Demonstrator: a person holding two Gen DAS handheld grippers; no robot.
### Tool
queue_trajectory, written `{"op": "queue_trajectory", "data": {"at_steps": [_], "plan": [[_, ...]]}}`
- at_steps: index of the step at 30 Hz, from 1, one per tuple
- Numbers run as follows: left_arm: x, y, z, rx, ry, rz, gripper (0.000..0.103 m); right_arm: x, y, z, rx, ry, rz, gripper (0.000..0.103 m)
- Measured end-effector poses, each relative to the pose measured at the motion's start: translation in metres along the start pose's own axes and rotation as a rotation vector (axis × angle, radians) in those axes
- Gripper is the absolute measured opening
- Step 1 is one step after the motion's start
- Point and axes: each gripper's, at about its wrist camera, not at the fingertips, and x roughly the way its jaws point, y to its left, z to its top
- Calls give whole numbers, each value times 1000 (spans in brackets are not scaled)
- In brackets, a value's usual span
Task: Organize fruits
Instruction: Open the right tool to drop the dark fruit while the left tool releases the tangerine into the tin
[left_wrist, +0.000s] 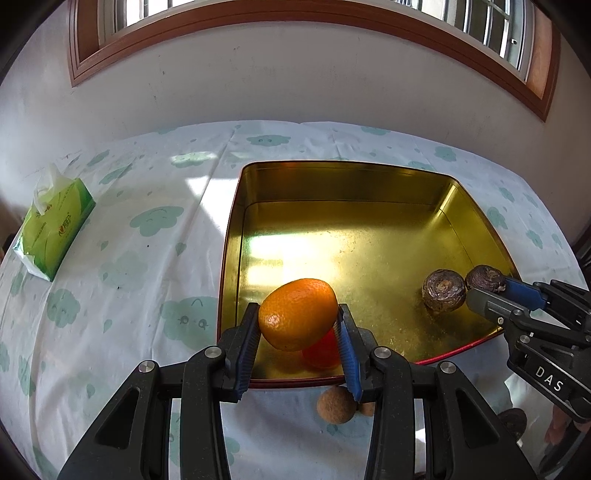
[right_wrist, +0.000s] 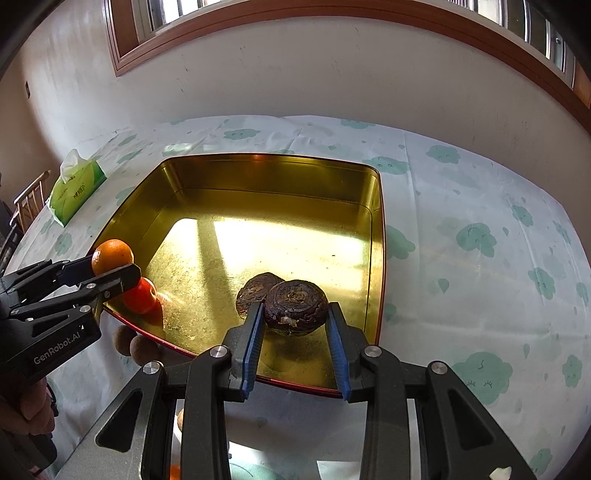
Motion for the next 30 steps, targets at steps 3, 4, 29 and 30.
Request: {"op": "queue_trajectory", "data": {"at_steps": [3,4,29,30], "plan": [[0,0,0,-2,1,0,41,0,0,0,0,-1,-1,32],[0,0,0,-3,2,0,41,0,0,0,0,-1,0,32],[-9,-9,-3,6,5,-19,63,-14,3,-5,1,-11,2,44],[-11,-11,-4,10,1,-11,66,-16,3,-6,1,-13,1,44]]}}
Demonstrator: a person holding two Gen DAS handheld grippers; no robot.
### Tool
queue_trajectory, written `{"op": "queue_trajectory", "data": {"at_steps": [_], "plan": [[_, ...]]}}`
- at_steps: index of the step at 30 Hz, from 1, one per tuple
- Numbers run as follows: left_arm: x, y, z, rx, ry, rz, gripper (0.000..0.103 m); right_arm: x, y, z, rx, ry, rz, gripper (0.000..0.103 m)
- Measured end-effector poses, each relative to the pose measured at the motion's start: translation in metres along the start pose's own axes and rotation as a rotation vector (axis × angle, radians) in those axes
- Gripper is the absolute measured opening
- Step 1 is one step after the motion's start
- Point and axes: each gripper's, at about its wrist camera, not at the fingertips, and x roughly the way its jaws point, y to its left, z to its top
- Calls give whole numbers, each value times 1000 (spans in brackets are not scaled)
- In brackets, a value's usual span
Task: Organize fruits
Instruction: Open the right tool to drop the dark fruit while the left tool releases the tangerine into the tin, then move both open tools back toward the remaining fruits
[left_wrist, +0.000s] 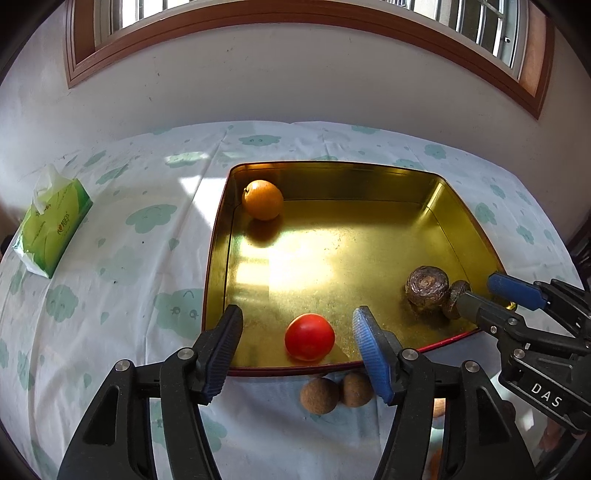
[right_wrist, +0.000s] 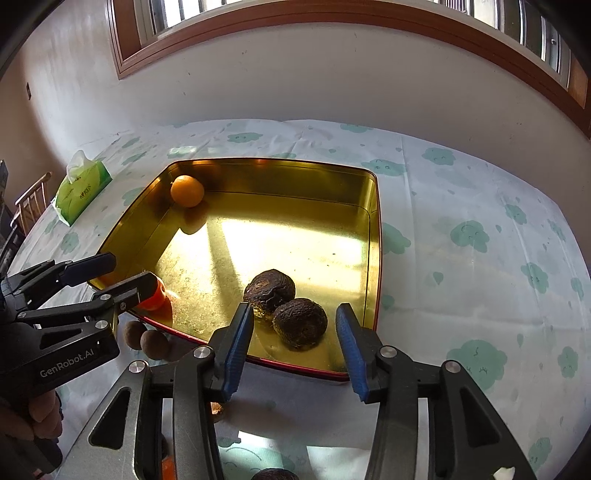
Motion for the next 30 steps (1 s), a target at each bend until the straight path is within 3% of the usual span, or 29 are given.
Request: {"op": "queue_trajectory", "data": {"at_steps": [15,30], "plan": [[-55,-4,-29,0,-55,18,67,-51,3,-28,4,-55,-12,44],[-83,-12,-121,-3,-4,30,67,-81,-8,-111,24,-25,-51,44]]}}
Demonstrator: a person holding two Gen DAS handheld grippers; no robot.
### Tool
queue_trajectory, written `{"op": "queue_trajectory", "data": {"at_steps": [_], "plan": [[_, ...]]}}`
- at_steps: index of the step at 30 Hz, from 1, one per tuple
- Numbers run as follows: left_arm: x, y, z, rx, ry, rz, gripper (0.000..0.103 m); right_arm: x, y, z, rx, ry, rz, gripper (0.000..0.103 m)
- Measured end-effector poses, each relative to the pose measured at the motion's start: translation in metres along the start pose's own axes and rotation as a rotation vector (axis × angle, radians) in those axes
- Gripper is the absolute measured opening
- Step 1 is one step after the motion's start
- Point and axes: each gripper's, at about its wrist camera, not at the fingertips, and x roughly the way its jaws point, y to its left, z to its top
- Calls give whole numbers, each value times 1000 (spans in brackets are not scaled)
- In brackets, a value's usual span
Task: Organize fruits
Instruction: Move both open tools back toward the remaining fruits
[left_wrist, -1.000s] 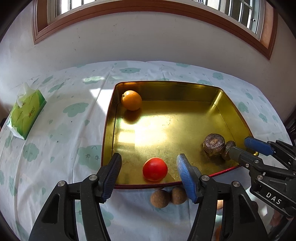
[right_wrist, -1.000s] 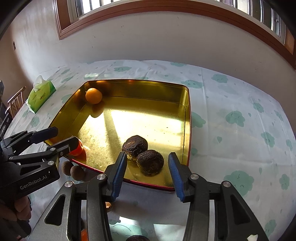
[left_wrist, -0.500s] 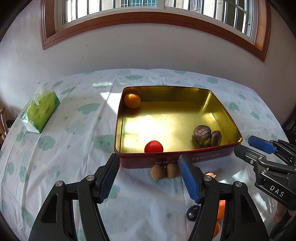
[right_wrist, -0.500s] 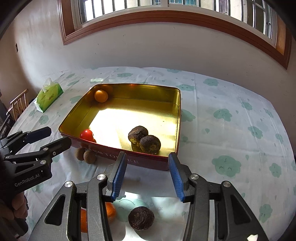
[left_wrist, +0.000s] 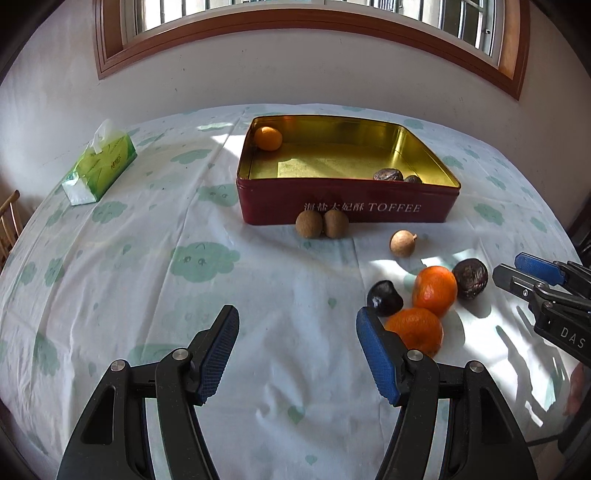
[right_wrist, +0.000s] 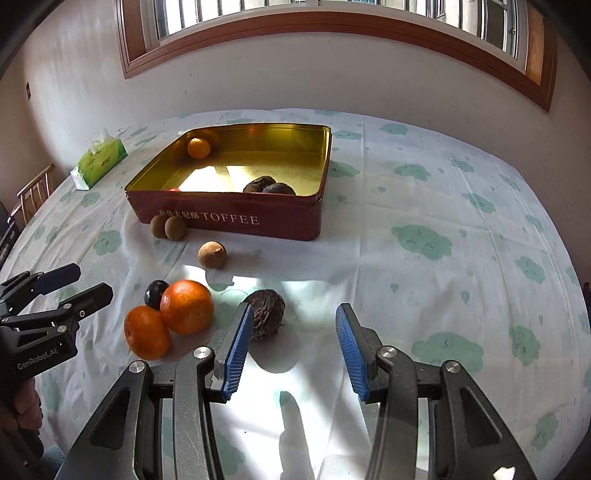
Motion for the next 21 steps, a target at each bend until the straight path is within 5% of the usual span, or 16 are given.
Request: {"op": "queue_trajectory", "data": {"at_steps": [9,21], "plan": [[-5,-3,-37,-5,24,-3,67,2,3,-31,15,32,35,44],[3,4,-43,-16,29,31,67,29,17,-20,-31,53,39,45]]}}
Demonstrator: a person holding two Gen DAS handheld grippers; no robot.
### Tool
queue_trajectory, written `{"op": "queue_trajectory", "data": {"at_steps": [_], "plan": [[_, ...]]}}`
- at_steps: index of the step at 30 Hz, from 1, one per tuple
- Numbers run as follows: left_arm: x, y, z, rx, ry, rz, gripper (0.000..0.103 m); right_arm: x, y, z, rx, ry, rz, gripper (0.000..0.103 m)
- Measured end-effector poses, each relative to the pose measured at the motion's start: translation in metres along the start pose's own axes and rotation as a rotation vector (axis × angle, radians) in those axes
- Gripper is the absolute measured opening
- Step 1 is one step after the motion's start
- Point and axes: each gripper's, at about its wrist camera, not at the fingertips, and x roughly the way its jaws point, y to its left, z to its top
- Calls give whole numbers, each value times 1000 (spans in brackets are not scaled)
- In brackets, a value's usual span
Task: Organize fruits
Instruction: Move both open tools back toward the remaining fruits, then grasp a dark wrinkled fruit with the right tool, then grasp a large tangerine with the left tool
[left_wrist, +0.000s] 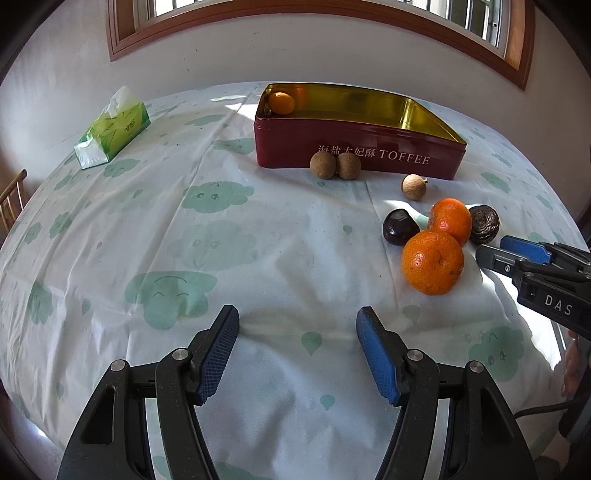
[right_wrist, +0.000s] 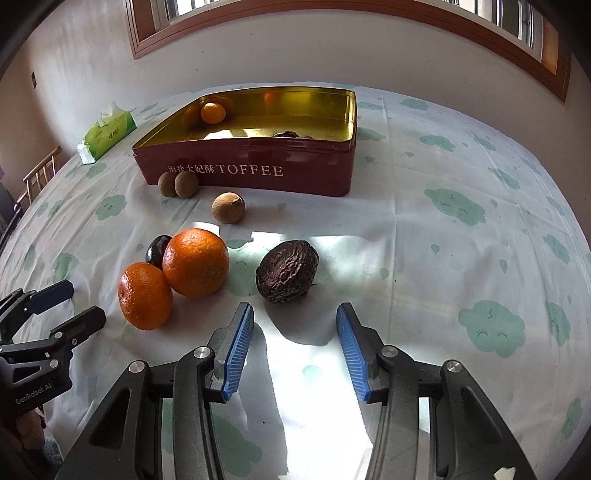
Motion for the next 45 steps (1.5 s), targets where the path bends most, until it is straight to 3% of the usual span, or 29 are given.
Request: {"op": "queue_trajectory", "data": {"at_steps": [6,12,45], "plan": [[2,-2,1,5,-8,0,67,11,4,12,-43,-8,-14,44],[1,-12,0,28,-4,-12,67,14,4,15,-55,-25,-19,32],[3,-74,3,126,11,-96,67,-20,-55,-26,59,-40,-78,32]]}}
